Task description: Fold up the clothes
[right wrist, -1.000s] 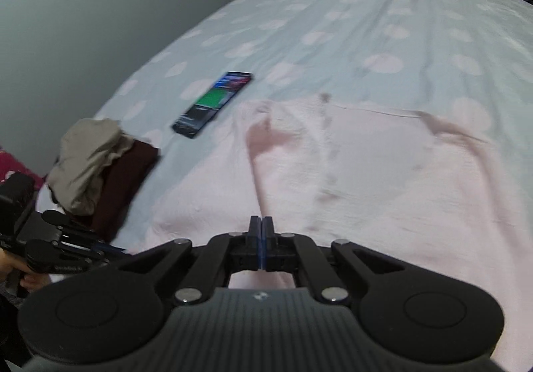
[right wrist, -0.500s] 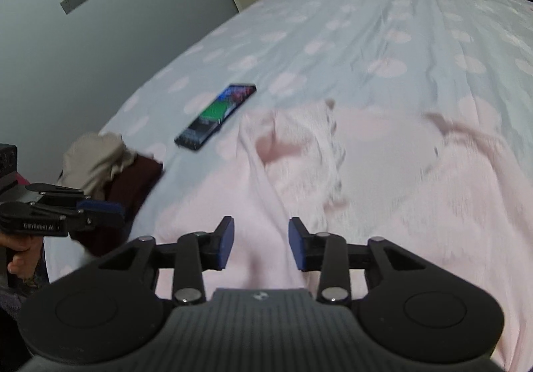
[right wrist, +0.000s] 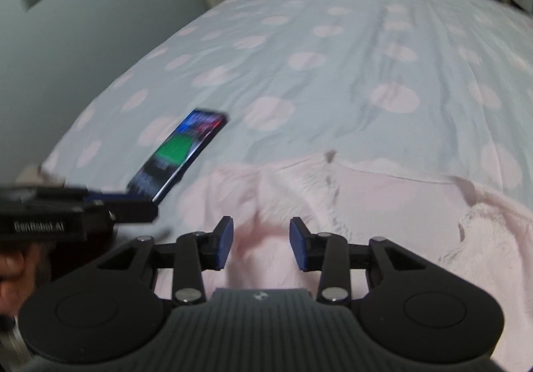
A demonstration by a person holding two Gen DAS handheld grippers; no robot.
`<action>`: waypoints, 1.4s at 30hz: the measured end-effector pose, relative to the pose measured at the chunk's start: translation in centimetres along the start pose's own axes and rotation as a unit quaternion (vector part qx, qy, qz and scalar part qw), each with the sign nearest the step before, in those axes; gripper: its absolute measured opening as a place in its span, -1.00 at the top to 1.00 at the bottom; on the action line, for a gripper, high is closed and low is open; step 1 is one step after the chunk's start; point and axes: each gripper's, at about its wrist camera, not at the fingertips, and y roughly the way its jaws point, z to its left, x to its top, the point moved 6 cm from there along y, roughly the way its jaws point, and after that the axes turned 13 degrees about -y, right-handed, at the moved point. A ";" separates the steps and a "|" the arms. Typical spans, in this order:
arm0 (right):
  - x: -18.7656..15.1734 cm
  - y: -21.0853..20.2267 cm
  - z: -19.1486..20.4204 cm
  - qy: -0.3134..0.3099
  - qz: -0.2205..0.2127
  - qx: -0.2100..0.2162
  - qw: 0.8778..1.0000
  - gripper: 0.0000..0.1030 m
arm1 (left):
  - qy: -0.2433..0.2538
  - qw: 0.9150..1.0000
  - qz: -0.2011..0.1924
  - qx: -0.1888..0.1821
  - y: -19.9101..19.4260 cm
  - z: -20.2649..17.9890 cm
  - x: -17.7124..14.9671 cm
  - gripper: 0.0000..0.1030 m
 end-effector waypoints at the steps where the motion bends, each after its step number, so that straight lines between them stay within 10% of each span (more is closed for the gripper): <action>1: 0.1 0.2 -0.2 0.006 -0.005 0.008 1.000 0.25 | -0.007 1.000 0.005 -0.007 0.8 -0.2 0.4 0.47; 7: 0.0 1.9 -0.3 0.013 -0.008 0.046 0.999 0.65 | -0.068 0.997 0.036 0.002 5.5 0.9 0.8 0.47; 11: -0.6 4.0 0.0 0.012 0.005 0.047 0.999 0.76 | -0.070 0.997 0.021 -0.017 6.2 1.1 0.8 1.00; 16: -0.5 6.3 0.7 0.012 0.007 0.024 1.000 0.78 | -0.048 0.995 -0.050 -0.071 4.0 -0.7 2.3 1.00; 27: -0.7 0.5 -2.5 0.042 -0.019 0.026 0.999 0.25 | -0.007 0.998 -0.020 -0.054 2.1 -1.4 1.4 0.57; 36: -8.1 -3.5 -1.3 -0.003 0.073 0.117 0.990 0.04 | 0.049 0.999 -0.006 -0.022 -2.7 0.7 -1.7 0.38; 37: -9.0 -3.3 -1.1 -0.002 0.079 0.113 0.990 0.07 | 0.055 0.998 0.000 -0.019 -3.1 1.0 -2.5 0.38; 39: -10.3 -3.4 -0.8 0.001 0.087 0.117 0.989 0.88 | 0.035 0.999 0.005 -0.023 -3.2 1.8 -3.6 0.38; 42: -10.3 -6.0 -1.7 0.015 0.064 0.125 0.990 0.96 | 0.019 0.999 0.022 -0.026 -2.9 2.5 -4.8 0.38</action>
